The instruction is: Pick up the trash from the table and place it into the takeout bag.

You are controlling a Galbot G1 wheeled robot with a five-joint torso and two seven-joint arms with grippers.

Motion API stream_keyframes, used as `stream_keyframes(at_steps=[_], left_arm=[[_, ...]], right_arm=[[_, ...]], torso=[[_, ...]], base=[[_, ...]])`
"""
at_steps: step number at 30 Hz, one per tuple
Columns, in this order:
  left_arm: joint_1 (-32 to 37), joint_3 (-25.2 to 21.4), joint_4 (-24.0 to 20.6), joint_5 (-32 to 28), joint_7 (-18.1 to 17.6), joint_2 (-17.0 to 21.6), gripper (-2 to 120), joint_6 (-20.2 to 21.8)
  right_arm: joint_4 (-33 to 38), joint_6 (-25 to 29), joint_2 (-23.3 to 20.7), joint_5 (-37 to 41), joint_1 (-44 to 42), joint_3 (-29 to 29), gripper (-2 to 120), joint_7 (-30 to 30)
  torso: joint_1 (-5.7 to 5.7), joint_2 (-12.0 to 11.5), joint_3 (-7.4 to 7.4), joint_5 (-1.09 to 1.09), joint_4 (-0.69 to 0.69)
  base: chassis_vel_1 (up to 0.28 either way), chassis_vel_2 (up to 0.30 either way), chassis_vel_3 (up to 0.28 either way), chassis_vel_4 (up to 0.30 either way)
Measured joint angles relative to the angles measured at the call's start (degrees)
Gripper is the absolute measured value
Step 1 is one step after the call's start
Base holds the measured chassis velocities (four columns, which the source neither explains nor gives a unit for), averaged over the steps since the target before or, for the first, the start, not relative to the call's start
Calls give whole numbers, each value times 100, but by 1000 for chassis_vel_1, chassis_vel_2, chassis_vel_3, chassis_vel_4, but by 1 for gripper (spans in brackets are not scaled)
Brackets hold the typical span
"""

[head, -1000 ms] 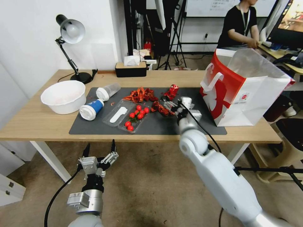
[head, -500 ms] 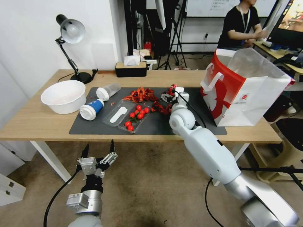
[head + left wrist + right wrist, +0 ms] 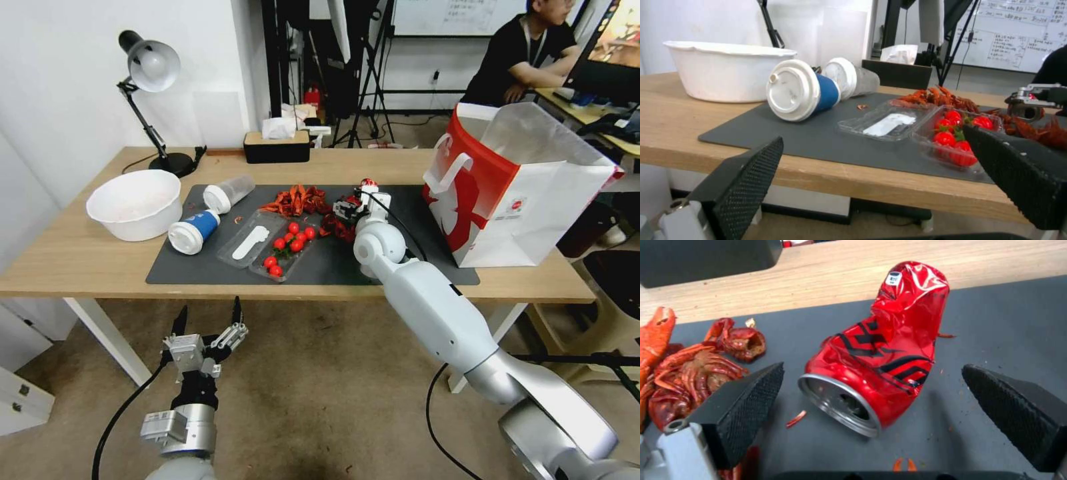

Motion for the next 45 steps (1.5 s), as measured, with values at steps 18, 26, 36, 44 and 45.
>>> stream_keyframes(at_steps=[18, 26, 36, 44, 45], left_arm=[[94, 38, 4, 115, -7, -87, 100, -117], [89, 55, 7, 143, -6, -105, 100, -118], [79, 66, 14, 162, -5, -105, 100, -117], [40, 65, 17, 146, -6, -87, 100, -103], [40, 65, 17, 146, -6, -87, 100, -103]], right_arm=[[-173, -59, -156, 379, 67, -31, 51, -27], [16, -5, -346, 273, -52, 19, 51, -116], [400, 775, -621, -1195, -288, 89, 51, -1089], [1367, 1563, -998, -1997, -468, 260, 51, -1800], [1367, 1563, -998, -1997, -468, 260, 51, -1800]], torso=[[0, 0, 0, 0, 0], [0, 0, 0, 0, 0], [0, 0, 0, 1, 0], [0, 0, 0, -1, 0], [0, 0, 0, -1, 0]], base=[[0, 0, 0, 0], [0, 0, 0, 0], [0, 0, 0, 0], [0, 0, 0, 0], [0, 0, 0, 0]])
